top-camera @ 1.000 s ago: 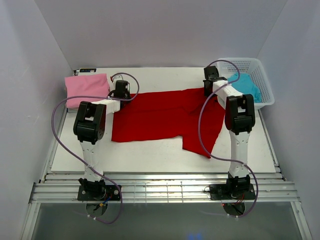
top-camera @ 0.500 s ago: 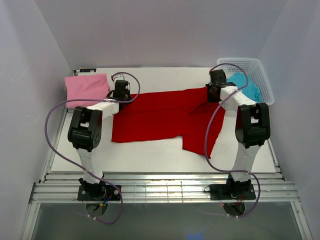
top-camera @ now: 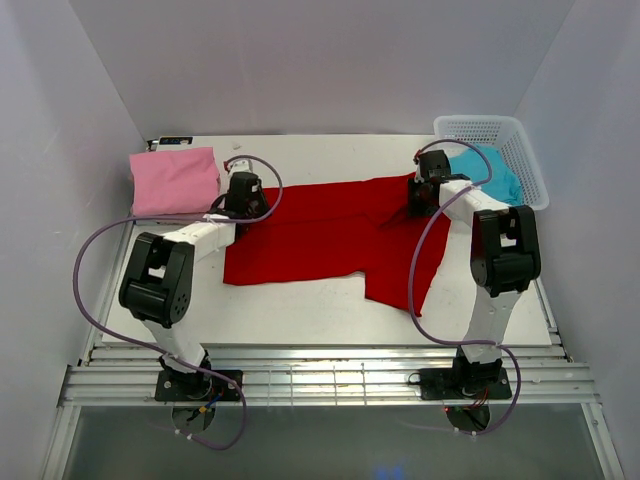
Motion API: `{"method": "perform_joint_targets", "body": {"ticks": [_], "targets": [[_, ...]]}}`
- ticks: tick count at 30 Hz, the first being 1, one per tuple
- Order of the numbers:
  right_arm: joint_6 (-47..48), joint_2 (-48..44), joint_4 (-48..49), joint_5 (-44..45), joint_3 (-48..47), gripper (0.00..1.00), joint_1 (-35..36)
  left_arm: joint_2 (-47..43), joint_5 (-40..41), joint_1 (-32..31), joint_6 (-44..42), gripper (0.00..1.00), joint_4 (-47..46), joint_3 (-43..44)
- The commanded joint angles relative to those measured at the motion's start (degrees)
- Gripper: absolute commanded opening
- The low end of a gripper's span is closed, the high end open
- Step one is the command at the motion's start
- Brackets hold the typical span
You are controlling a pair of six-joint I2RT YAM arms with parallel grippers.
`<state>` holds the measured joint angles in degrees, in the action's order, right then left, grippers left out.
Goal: Fold and stack the t-shirts
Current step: Fold the tshirt
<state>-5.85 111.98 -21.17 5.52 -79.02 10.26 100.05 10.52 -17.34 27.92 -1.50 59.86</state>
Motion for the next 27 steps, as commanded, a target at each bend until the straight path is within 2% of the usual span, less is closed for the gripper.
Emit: {"method": "perform_joint_targets", "body": {"ticks": [1, 8, 15, 27], "targets": [[0.0, -3.8, 2.4, -0.5, -1.7, 0.41, 0.1, -2.8, -3.0, -4.9, 1.0, 0.40, -2.9, 2.1], [0.0, -3.9, 2.9, 1.7, -3.2, 0.41, 0.1, 6.5, -6.6, -14.1, 2.3, 0.40, -3.5, 12.8], [0.0, -2.7, 3.5, 3.7, -5.4, 0.41, -0.1, 15.9, -7.4, -22.6, 1.3, 0.45, -4.0, 21.4], [1.1, 1.6, 3.8, 5.3, -8.3, 0.41, -0.9, 21.9, -8.3, -27.1, 1.8, 0.46, -4.1, 28.7]]}}
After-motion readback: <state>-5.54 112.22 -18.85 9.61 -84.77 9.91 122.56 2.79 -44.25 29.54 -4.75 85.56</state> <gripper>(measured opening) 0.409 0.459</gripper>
